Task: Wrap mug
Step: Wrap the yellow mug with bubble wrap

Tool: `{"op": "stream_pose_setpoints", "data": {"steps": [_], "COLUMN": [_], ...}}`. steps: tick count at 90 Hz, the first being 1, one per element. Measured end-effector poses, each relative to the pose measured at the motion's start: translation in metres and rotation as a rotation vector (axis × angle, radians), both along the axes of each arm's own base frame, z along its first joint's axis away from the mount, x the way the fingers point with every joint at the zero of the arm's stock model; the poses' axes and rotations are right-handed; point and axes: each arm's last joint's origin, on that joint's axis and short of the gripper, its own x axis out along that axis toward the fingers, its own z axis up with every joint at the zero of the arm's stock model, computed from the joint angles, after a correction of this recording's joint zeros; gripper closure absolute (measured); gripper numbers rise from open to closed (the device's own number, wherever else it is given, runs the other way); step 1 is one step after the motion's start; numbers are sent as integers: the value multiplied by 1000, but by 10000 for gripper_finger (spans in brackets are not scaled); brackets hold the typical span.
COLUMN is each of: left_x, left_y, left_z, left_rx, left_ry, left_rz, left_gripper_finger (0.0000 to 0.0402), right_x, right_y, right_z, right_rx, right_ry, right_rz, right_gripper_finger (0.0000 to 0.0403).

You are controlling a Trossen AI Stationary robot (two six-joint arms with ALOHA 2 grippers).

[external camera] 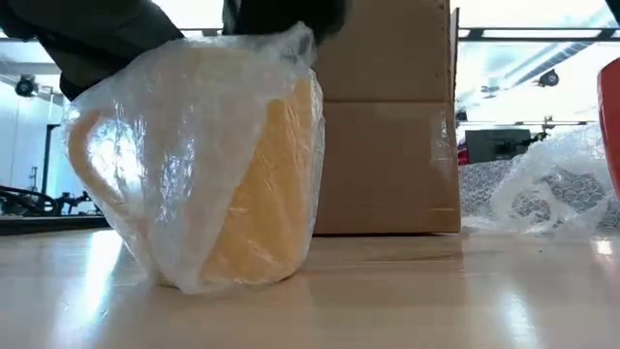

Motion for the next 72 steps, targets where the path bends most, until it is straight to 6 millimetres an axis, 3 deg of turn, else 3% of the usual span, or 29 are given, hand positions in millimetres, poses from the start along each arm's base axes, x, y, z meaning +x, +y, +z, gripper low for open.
{"op": "stream_pose_setpoints", "data": {"steps": [18,36,54,64,72], "left_x": [-5,-33,-57,-51,-40], "left_y": [1,6,28,38,36], "left_z": [16,42,28,14,13], "left_rx": [-77,-124,-5,45,41], "left_ry": [37,128,206,135,40], "left_rz": [-100,-88,204,287,250], "left_gripper_finger": [401,401,401,401,401], "right_x": [3,3,4,4,4], "right_y": [-1,1,1,1,1], "right_z": [-12,-6,-5,-5,-5], "right_rx": [0,4,15,17,17], "right_ry": [16,-7,-7,-10,-11], "right_rz": [-5,5,17,17,17], "right_gripper_finger": [401,401,401,401,401]}}
